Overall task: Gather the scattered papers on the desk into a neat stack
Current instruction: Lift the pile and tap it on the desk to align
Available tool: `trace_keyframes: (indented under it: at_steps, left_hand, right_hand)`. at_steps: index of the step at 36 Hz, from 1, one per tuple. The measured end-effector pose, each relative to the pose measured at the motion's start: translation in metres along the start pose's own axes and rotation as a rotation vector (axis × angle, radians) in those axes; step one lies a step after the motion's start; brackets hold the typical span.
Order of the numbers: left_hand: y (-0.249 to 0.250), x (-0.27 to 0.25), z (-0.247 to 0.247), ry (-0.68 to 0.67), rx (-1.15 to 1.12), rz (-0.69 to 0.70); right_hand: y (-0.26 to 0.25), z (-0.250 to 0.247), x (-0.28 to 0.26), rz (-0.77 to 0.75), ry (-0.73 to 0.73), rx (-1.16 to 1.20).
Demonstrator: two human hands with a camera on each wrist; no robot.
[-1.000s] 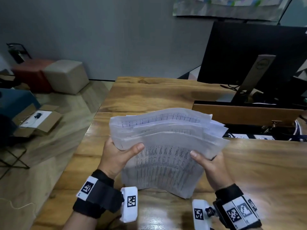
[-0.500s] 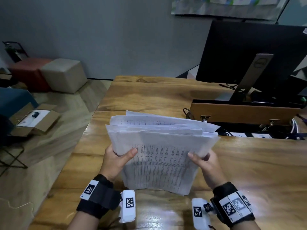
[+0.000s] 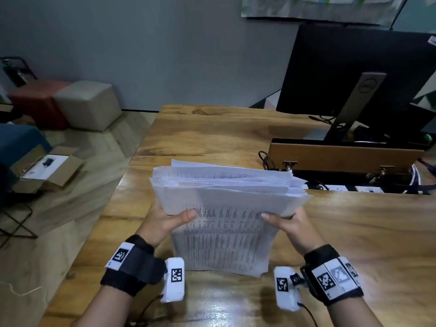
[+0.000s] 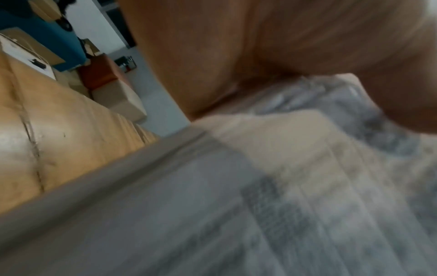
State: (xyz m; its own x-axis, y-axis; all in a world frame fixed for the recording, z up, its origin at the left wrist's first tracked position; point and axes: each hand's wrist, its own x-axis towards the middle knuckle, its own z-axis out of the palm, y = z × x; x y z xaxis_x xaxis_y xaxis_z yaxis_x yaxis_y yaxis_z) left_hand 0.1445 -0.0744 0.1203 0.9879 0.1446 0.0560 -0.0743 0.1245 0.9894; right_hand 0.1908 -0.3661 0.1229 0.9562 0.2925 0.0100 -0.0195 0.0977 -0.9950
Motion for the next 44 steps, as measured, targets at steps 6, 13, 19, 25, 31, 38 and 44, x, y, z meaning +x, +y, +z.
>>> trace_keyframes:
  at_steps: [6, 13, 19, 25, 31, 38, 44]
  left_hand:
    - [0.015, 0.005, 0.019, 0.048, 0.140, 0.059]
    - [0.034, 0.006, 0.019, 0.045, 0.101, 0.179]
    - [0.021, 0.004, 0.012, 0.084, 0.055, 0.135]
    - [0.016, 0.002, 0.019, 0.086, 0.030, 0.144]
    - [0.009, 0.002, 0.016, 0.091, 0.024, 0.130]
    - [-0.008, 0.006, 0.006, 0.031, -0.013, -0.007]
    - [-0.023, 0.006, 0.004, -0.078, 0.116, -0.212]
  right_hand:
    - [-0.013, 0.011, 0.005, -0.039, 0.044, -0.081]
    - [-0.033, 0.007, -0.002, -0.176, 0.059, -0.081]
    - [-0.014, 0.001, -0.006, -0.123, 0.055, -0.030]
    - [-0.007, 0.011, -0.008, -0.060, 0.060, -0.012]
    - [-0.002, 0.010, -0.007, -0.046, 0.031, -0.032]
    - [0.007, 0.003, -0.004, 0.014, 0.000, -0.017]
    - [0.028, 0.002, -0.002, 0.114, -0.035, -0.144]
